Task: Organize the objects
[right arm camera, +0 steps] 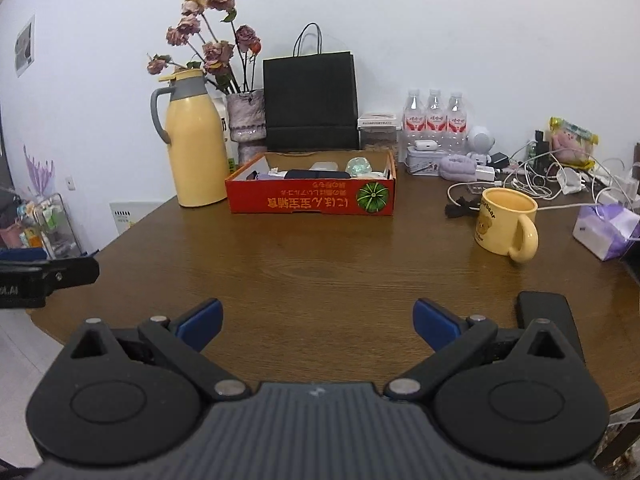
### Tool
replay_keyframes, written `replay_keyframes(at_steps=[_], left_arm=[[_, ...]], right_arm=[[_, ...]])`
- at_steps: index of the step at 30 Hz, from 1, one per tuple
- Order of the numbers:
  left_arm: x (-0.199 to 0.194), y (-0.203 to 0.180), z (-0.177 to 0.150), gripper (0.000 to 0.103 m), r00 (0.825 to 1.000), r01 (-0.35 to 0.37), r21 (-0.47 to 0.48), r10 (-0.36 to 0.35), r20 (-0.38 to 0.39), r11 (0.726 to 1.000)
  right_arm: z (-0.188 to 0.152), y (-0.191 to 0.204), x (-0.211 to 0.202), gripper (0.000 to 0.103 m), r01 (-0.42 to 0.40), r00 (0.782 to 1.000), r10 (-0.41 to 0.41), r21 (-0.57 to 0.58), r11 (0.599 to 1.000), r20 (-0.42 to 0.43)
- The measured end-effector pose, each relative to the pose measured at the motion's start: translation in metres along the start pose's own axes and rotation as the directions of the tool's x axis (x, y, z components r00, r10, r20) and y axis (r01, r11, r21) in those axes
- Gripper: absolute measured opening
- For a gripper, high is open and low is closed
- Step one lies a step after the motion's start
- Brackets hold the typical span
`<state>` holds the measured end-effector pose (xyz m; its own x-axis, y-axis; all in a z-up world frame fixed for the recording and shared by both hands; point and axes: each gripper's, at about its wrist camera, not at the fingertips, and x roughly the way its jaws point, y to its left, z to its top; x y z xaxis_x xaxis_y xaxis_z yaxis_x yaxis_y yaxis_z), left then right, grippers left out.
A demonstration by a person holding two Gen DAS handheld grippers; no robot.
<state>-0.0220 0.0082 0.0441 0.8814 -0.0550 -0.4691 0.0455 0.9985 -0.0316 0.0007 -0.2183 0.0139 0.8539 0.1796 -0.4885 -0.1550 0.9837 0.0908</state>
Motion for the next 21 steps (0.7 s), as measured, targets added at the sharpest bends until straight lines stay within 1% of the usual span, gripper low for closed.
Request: replay_keyframes(at_steps=[4, 21], left_arm=[[-0.0017, 0.0005, -0.0012, 0.103, 1.0, 0.016, 0.003, -0.016, 0.003, 1.0], [-0.0043, -0.002, -0.0013, 0.103, 1.0, 0.013, 0.011, -0.013, 0.01, 1.0]], right_arm=[[0.0006, -0.0014, 0.0003, 0.103, 0.01, 1.0, -0.01, 0.009, 1.0, 0.006], [0.0003, -0.002, 0.0, 0.103, 0.019, 1.0, -0.019, -0.007, 1.0, 0.005]])
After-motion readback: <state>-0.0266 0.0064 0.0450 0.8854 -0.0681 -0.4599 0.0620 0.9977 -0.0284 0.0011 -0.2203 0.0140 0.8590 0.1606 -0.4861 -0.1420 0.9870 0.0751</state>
